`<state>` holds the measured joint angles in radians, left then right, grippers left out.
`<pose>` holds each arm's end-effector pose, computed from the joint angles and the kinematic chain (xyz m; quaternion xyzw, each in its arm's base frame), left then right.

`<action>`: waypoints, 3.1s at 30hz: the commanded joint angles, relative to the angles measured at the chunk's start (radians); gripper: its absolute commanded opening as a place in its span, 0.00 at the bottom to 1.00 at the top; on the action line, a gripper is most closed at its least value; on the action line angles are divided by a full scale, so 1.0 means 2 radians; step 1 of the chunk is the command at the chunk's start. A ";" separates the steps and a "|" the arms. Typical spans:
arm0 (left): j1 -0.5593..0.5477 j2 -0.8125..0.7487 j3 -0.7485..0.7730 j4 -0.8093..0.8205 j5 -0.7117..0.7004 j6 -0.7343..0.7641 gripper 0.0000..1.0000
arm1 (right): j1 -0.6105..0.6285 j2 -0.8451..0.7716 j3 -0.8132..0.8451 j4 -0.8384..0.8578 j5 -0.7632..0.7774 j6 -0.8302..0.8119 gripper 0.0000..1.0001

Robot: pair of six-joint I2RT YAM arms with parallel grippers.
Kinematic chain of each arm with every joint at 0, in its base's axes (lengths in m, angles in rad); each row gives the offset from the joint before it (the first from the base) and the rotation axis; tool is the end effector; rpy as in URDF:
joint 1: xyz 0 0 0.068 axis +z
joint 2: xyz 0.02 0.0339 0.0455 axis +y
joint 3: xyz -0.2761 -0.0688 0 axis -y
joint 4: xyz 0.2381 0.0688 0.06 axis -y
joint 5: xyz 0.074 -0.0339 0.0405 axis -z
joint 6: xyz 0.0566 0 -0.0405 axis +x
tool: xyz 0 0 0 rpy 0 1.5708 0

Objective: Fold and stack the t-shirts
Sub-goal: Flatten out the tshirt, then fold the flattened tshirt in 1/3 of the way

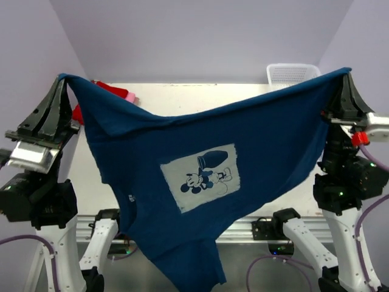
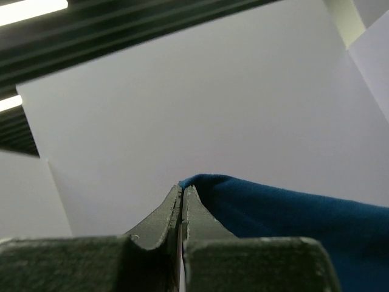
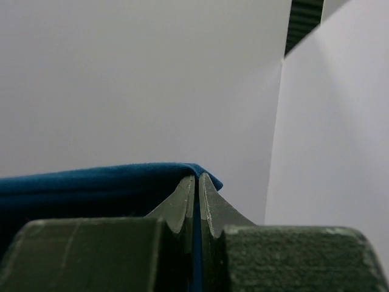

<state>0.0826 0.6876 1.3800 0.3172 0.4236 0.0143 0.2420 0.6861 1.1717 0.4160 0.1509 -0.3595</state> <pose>0.0203 -0.0217 0.5933 0.1926 0.2775 -0.0127 0.9411 0.0696 0.0084 0.5545 -0.0290 0.3339 -0.0800 0.9388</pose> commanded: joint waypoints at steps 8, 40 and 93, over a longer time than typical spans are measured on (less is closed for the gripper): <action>0.001 0.096 -0.289 0.051 -0.110 -0.029 0.00 | 0.005 0.185 -0.156 -0.066 0.162 0.143 0.00; -0.005 -0.076 -0.125 -0.077 -0.038 -0.019 0.00 | 0.072 -0.112 -0.156 -0.049 0.095 0.029 0.00; 0.008 0.711 0.079 0.091 -0.023 -0.095 0.00 | -0.040 0.759 0.216 -0.059 0.170 0.119 0.00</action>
<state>0.1017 2.0777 1.4593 0.4988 0.3641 -0.1551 0.1680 2.1883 1.5497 0.3092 0.4866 -0.1081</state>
